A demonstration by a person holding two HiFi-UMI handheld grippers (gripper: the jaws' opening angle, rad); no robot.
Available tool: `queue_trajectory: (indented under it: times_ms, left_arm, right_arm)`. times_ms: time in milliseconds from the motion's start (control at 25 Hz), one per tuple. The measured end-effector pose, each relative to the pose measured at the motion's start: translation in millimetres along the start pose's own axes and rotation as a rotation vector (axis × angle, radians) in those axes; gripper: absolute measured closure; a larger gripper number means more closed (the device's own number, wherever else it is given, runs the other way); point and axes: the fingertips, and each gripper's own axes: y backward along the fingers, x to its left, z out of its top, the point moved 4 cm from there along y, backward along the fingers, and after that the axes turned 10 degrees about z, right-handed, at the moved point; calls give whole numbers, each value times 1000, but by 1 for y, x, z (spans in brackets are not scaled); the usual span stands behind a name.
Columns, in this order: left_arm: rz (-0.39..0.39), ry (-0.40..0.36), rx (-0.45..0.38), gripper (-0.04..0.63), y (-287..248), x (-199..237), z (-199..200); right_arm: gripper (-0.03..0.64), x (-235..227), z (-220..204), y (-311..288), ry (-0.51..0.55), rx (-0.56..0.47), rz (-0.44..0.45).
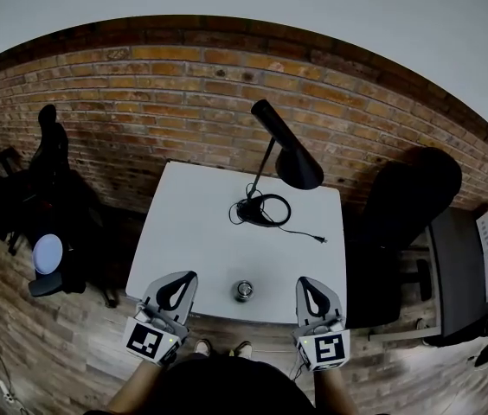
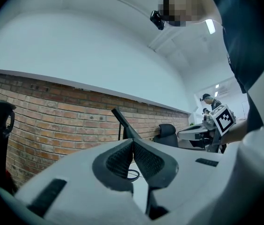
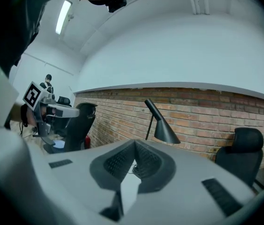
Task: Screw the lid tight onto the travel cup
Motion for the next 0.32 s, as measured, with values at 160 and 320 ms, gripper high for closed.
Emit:
queue_trajectory:
  times_ms: [160, 320]
  left_arm:
    - [5, -14, 2, 571, -1, 5, 1]
    - [2, -15, 0, 571, -5, 6, 2]
  right_arm:
    - [604, 2, 0, -4, 0, 0, 5]
    - [604, 1, 0, -6, -9, -1, 3]
